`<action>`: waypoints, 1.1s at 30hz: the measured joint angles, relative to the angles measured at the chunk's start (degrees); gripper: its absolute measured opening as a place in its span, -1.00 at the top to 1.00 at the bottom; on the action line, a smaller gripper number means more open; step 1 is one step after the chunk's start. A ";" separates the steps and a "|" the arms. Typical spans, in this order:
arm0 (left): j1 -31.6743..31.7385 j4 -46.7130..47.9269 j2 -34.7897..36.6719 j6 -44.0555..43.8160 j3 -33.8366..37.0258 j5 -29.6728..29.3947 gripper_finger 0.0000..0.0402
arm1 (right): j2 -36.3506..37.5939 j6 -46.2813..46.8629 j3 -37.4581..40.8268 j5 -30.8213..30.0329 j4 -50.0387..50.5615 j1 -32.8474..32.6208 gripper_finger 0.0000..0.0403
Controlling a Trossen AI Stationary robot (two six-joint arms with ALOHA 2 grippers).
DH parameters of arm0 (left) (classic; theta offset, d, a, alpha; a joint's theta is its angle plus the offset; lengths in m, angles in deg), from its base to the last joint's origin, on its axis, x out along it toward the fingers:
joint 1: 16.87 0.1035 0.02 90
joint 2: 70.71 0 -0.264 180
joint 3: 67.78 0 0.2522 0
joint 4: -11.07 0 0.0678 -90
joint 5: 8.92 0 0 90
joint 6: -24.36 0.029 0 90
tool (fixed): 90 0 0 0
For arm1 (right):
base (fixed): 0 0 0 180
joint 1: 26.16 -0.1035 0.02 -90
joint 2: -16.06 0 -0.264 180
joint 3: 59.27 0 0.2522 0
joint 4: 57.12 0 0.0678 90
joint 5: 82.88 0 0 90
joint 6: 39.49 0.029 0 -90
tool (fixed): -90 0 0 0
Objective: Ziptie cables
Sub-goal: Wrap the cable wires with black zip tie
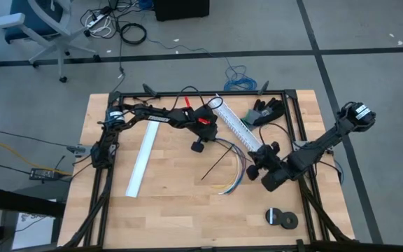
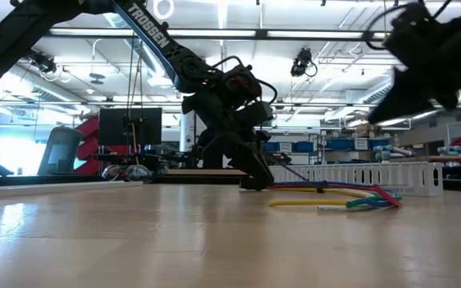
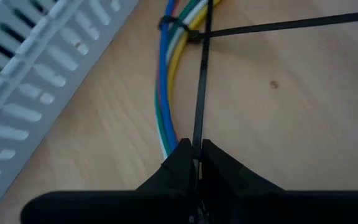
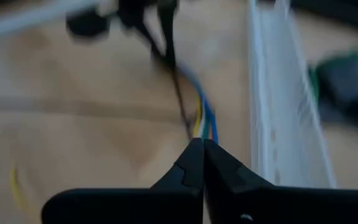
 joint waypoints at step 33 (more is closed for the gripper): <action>-3.71 -1.70 2.03 -0.92 -0.38 -0.57 0.84 | -22.64 -39.01 -0.02 30.97 -44.98 29.83 0.54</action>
